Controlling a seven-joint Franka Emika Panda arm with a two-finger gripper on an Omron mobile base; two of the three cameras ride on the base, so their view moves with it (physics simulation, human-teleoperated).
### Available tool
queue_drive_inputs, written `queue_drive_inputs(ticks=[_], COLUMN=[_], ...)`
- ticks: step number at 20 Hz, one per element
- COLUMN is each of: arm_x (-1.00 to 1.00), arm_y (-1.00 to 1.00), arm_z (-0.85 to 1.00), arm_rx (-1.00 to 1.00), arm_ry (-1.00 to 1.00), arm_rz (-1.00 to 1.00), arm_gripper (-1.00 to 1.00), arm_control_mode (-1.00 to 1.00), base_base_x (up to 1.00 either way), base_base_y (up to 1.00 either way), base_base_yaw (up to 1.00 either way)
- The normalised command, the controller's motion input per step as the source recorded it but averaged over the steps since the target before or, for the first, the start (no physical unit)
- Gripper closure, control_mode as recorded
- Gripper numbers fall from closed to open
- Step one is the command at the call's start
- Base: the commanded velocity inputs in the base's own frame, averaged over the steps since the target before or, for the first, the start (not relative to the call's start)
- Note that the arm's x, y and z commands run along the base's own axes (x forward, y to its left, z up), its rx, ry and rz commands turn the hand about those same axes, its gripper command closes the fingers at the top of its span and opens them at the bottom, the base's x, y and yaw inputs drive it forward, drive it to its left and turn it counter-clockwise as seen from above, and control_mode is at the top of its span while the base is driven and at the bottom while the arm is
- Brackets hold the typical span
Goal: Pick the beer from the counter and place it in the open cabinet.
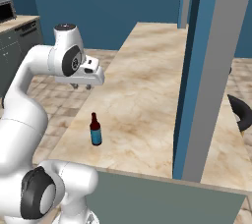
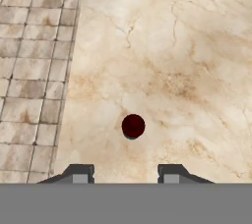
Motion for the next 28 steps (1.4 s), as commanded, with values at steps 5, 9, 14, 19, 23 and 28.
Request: queue_drive_inputs(ticks=[5, 9, 14, 19, 23, 28], arm_x=[-0.01, -0.07, -0.18, -0.29, -0.24, -0.25], arm_y=[0.00, 0.00, 0.00, 0.00, -0.03, -0.04], arm_z=[-0.08, -0.11, -0.09, -0.14, -0.25, -0.32], arm_rx=[0.00, 0.00, 0.00, 0.00, 0.00, 0.00], arm_ry=[0.00, 0.00, 0.00, 0.00, 0.00, 0.00], arm_rz=[0.00, 0.00, 0.00, 0.00, 0.00, 0.00], arm_gripper=[-1.00, -1.00, -1.00, -1.00, -1.00, -1.00], arm_control_mode=[-1.00, -1.00, -1.00, -1.00, -1.00, -1.00], base_base_x=[0.00, 0.00, 0.00, 0.00, 0.00, 0.00], base_base_y=[0.00, 0.00, 0.00, 0.00, 0.00, 0.00], base_base_yaw=[0.00, 0.00, 0.00, 0.00, 0.00, 0.00])
